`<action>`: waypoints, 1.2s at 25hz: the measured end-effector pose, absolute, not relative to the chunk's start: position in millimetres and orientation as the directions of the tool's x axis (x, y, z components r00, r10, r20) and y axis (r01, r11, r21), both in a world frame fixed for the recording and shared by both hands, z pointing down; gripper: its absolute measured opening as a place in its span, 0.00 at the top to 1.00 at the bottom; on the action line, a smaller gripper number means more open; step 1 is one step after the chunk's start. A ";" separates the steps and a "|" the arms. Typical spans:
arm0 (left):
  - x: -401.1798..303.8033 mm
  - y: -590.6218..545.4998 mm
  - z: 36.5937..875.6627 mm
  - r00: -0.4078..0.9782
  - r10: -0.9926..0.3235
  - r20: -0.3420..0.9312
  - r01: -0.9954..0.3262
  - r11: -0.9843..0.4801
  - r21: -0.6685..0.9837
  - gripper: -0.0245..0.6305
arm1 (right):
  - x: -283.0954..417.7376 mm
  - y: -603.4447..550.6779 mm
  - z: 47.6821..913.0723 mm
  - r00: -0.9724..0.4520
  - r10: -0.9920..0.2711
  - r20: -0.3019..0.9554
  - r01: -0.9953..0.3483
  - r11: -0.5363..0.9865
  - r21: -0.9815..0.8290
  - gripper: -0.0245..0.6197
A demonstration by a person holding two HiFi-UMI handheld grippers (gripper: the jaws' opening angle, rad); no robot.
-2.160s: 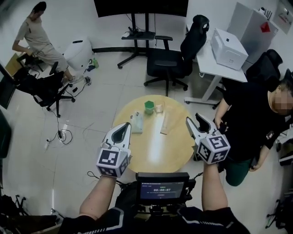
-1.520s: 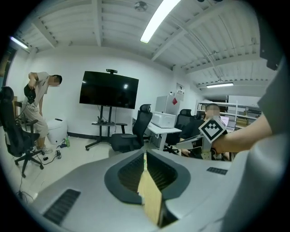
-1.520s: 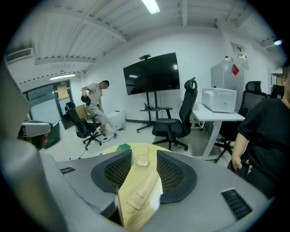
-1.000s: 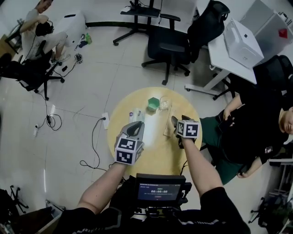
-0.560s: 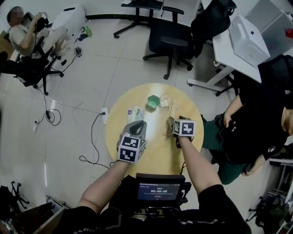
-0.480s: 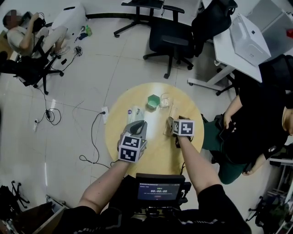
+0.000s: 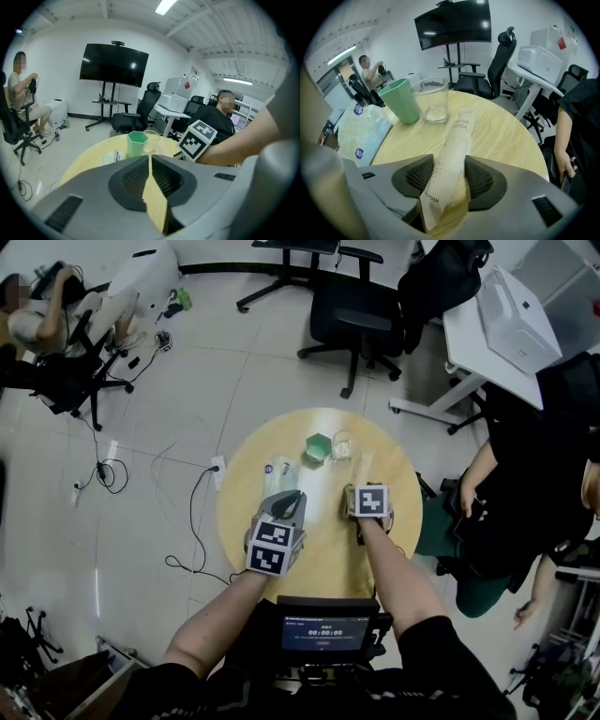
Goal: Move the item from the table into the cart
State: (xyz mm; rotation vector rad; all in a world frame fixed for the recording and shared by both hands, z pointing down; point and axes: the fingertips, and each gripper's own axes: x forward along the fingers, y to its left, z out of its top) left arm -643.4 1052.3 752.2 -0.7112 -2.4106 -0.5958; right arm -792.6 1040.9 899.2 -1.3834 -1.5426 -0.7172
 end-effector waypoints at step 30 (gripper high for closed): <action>-639.7 975.4 611.1 -0.808 0.389 0.443 0.520 0.824 0.226 0.95 | -806.3 961.3 733.5 -0.015 0.722 0.691 0.918 0.284 -0.277 0.90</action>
